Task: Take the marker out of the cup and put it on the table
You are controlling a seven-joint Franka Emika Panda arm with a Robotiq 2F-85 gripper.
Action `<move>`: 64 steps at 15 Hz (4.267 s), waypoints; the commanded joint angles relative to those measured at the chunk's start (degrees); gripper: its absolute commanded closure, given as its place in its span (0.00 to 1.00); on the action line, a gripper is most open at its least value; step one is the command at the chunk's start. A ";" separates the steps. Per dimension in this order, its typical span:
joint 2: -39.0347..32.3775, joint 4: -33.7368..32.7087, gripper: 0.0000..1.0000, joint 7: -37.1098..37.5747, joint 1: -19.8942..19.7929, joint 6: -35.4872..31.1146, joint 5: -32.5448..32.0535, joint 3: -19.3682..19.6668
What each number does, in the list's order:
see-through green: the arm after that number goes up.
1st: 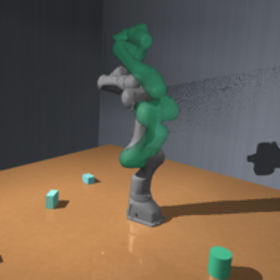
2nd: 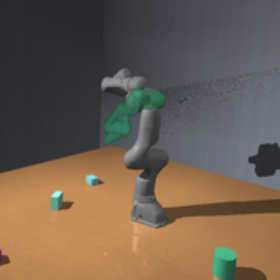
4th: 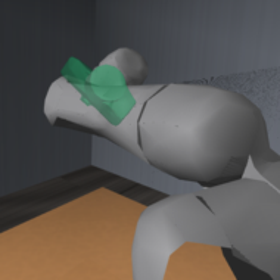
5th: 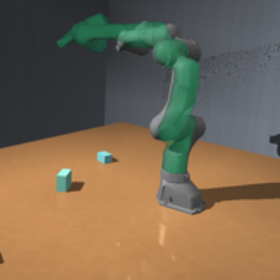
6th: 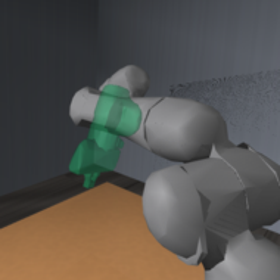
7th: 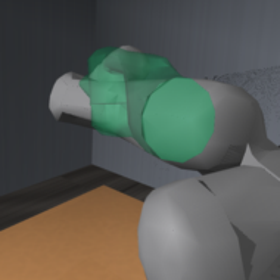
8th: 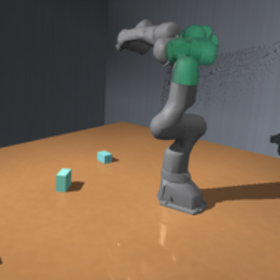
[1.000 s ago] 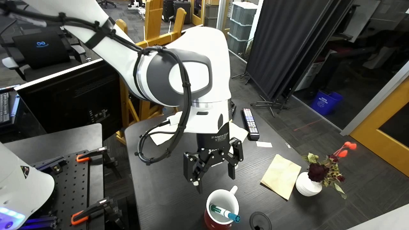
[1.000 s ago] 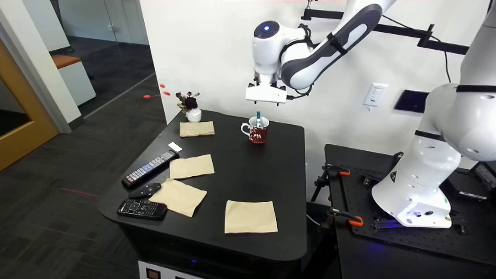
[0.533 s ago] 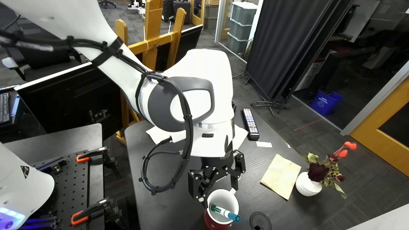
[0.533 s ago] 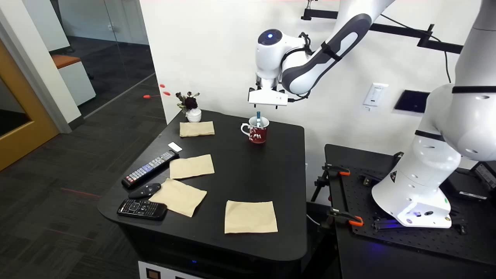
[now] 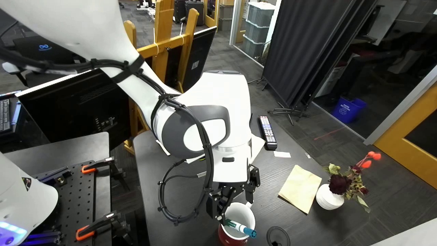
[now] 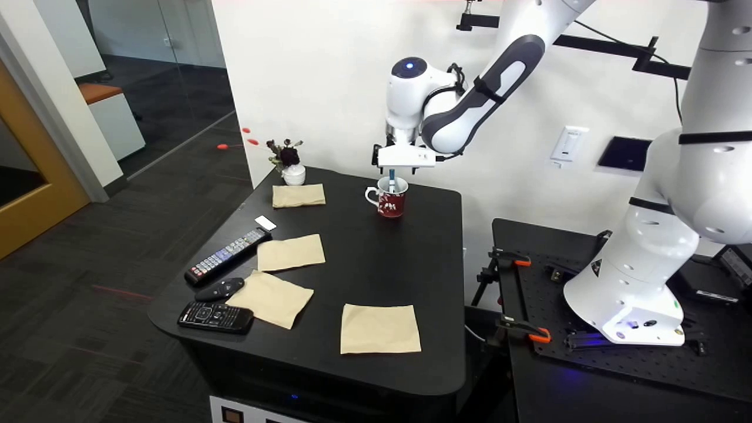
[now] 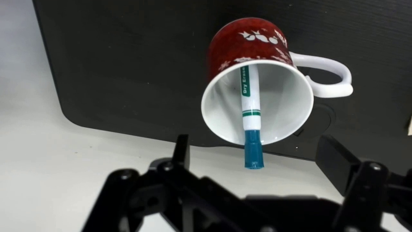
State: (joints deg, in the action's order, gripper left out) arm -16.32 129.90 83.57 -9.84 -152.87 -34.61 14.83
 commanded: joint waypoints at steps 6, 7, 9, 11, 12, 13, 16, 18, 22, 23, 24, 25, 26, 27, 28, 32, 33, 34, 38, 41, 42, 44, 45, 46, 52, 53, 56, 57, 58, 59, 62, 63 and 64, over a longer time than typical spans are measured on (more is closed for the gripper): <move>-1.57 -1.19 0.46 -1.59 2.80 -0.57 1.60 2.84; -1.71 -1.24 0.42 -1.52 2.85 -0.60 1.63 3.00; -1.99 -1.30 0.40 -1.67 2.77 -0.53 2.12 3.01; -2.33 -1.27 0.44 -1.77 2.78 -0.55 2.44 3.11; -2.54 -1.30 0.46 -1.69 2.85 -0.53 2.55 3.21; -2.81 -1.36 0.48 -1.62 2.89 -0.55 2.68 3.35; -3.63 -1.62 0.56 -1.63 3.01 -0.52 3.18 3.82; -4.10 -1.75 0.56 -1.48 3.30 -0.60 3.35 4.41; -5.01 -2.45 0.56 -0.98 4.05 -0.30 3.67 5.06; -5.23 -2.58 0.55 -0.83 4.30 -0.36 3.68 5.25; -5.46 -2.79 0.55 -0.89 4.46 -0.30 3.78 5.39; -5.63 -3.00 0.55 -0.87 4.62 -0.24 3.85 5.48; -5.70 -3.05 0.56 -0.97 4.69 -0.31 3.96 5.52; -5.86 -3.21 0.56 -0.90 4.89 -0.28 3.96 5.65; -5.99 -3.34 0.56 -0.85 5.06 -0.25 3.97 5.76; -6.82 -3.96 0.57 -0.83 5.37 -0.77 3.97 5.89; -7.13 -4.23 0.57 -0.89 5.42 -0.90 3.99 5.91; -7.44 -4.46 0.58 -0.77 5.53 -1.11 3.89 6.02; -8.94 -5.30 0.59 -0.39 5.78 -2.15 3.44 6.66; -10.48 -5.94 0.58 -0.54 6.04 -3.83 3.39 7.52; -11.04 -6.07 0.58 -0.69 6.18 -4.65 3.50 7.87; -12.02 -6.26 0.57 -0.92 6.57 -6.14 3.75 8.67; -12.45 -6.31 0.57 -1.13 6.77 -6.85 3.94 9.05; -12.88 -6.32 0.57 -1.19 7.03 -7.53 4.06 9.44; -13.44 -6.26 0.95 -1.69 8.69 -8.74 5.31 11.38; -13.14 -5.85 0.95 -1.73 9.05 -9.05 5.47 11.73; -11.18 -4.19 0.95 -1.83 10.40 -9.72 5.37 13.15; -10.67 -3.91 0.95 -2.19 10.72 -10.10 5.30 13.48; -10.07 -3.42 0.95 -2.02 11.27 -10.36 5.21 14.03; -9.39 -2.94 0.95 -2.61 11.46 -10.59 5.16 14.24; -6.00 -0.61 0.95 -3.96 12.03 -10.99 4.55 15.11; -4.81 0.17 0.95 -4.26 12.19 -11.44 4.28 15.35; -3.18 1.45 0.95 -4.34 12.54 -12.10 3.51 16.13</move>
State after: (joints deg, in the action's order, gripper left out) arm -25.43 126.29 81.73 1.25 -162.34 -30.39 28.71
